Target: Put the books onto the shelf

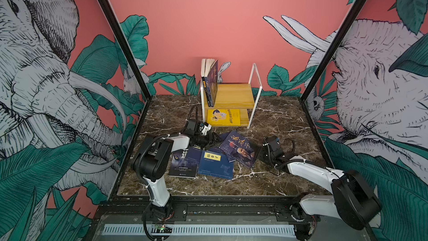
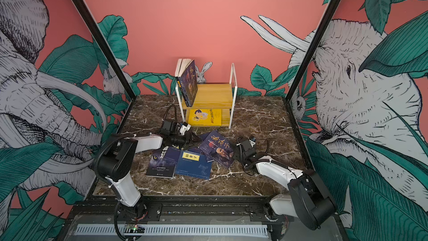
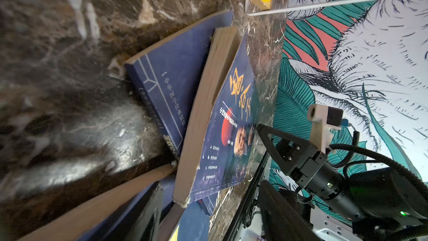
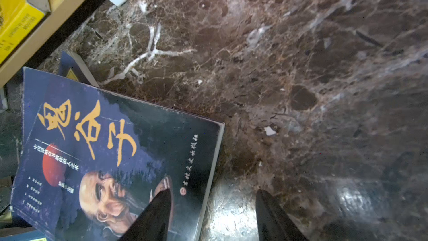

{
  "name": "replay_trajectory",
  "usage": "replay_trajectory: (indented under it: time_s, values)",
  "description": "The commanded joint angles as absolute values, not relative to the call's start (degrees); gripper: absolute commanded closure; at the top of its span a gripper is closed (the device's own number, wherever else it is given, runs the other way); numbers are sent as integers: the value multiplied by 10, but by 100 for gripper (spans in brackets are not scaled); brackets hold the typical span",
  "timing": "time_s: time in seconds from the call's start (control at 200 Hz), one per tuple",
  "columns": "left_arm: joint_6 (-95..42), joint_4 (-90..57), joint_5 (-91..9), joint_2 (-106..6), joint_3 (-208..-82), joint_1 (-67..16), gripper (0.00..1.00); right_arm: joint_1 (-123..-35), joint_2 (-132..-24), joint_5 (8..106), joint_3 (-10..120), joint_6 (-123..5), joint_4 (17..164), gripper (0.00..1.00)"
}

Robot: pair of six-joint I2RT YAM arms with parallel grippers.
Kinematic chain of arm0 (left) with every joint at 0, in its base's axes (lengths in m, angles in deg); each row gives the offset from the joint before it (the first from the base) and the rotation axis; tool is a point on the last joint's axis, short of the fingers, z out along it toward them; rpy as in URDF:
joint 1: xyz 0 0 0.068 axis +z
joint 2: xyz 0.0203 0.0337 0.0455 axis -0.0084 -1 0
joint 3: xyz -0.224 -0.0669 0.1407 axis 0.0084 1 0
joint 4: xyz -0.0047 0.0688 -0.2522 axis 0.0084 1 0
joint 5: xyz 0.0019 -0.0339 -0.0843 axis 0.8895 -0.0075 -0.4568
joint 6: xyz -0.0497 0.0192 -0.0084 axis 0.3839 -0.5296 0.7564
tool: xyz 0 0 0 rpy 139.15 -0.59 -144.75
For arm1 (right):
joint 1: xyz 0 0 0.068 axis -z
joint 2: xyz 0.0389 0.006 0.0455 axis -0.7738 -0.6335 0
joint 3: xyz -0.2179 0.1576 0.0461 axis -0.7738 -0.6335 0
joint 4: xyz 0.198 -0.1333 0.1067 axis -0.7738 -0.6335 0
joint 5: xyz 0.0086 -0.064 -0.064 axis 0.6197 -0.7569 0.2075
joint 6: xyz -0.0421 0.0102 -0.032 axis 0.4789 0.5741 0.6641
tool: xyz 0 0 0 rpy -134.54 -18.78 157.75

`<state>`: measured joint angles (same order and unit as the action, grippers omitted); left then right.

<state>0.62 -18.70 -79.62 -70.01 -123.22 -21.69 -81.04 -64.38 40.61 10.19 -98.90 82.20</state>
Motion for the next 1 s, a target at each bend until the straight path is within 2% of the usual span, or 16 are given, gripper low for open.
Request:
replay_trajectory:
  time_s: [0.0, 0.105, 0.47, 0.69, 0.87, 0.995]
  values:
    - [19, -182, -803, -704, -1238, -224, 36, -808, -656, 405, 100, -1017, 850, 42]
    - [20, -176, -813, -711, -1250, -229, 40, -808, -668, 421, 94, -1026, 867, 44]
    - [21, -169, -815, -722, -1254, -252, 41, -809, -684, 437, 91, -1009, 876, 48]
    - [46, -193, -843, -719, -1267, -258, 63, -809, -691, 462, 90, -999, 885, 48]
    - [44, -191, -847, -719, -1280, -271, 66, -809, -695, 467, 101, -991, 874, 48]
    - [41, -195, -844, -719, -1279, -275, 72, -808, -702, 461, 99, -983, 881, 48]
